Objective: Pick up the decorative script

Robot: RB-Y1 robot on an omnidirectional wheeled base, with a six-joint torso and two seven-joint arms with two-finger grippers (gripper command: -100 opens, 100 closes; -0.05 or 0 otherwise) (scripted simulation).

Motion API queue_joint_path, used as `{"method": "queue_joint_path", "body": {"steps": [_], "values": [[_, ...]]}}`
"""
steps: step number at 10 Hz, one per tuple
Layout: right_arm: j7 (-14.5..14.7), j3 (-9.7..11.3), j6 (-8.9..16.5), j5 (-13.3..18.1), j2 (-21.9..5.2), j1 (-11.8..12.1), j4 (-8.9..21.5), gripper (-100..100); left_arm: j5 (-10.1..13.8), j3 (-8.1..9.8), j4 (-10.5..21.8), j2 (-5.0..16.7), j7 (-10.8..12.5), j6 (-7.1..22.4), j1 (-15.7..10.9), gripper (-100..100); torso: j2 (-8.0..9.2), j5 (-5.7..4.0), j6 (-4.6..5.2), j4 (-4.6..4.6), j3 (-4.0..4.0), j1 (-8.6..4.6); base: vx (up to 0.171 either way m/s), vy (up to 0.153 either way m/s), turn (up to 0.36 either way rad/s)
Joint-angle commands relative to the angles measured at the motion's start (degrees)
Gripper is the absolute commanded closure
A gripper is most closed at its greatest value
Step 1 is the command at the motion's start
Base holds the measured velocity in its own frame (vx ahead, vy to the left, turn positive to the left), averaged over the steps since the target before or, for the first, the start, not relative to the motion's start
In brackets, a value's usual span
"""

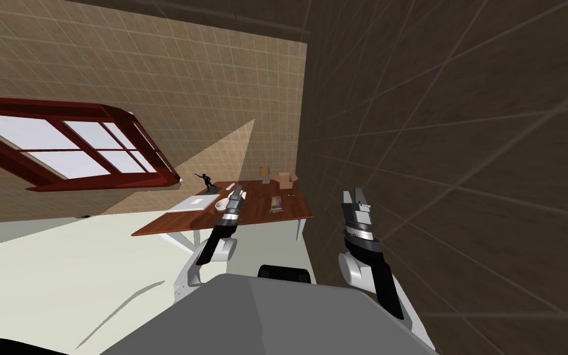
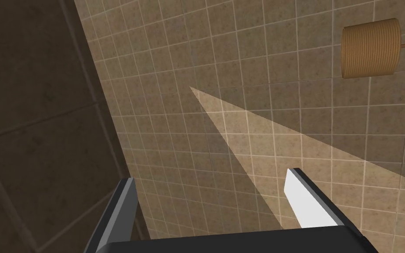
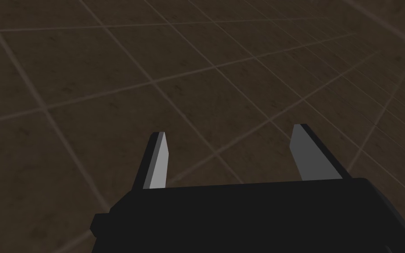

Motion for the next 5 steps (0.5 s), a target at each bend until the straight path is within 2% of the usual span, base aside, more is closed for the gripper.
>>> {"method": "queue_joint_path", "body": {"steps": [1,3,4,5], "values": [[0.0,0.0,0.0,0.0,0.0,0.0,0.0,0,0.1,0.11,1.24,0.44,0.4,1.67,-1.19,-100,0.0,0.0,0.0,0.0,0.0,0.0,0.002,0.008,-0.01],[0.0,0.0,0.0,0.0,0.0,0.0,0.0,0,0.13,-0.26,4.68,1.26,1.64,5.74,-4.55,-100,0.0,0.0,0.0,0.0,0.0,0.0,0.001,0.013,-0.023],[0.0,0.0,0.0,0.0,0.0,0.0,0.0,0,0.13,-0.26,4.68,1.26,1.64,6.88,-4.55,-100,0.0,0.0,0.0,0.0,0.0,0.02,0.001,0.013,-0.014],[0.0,0.0,0.0,0.0,0.0,0.0,0.0,0,0.15,-0.45,6.54,1.59,2.27,8.97,-6.32,-100,0.0,0.0,-0.01,0.0,0.0,0.01,0.002,0.01,-0.018]]}}
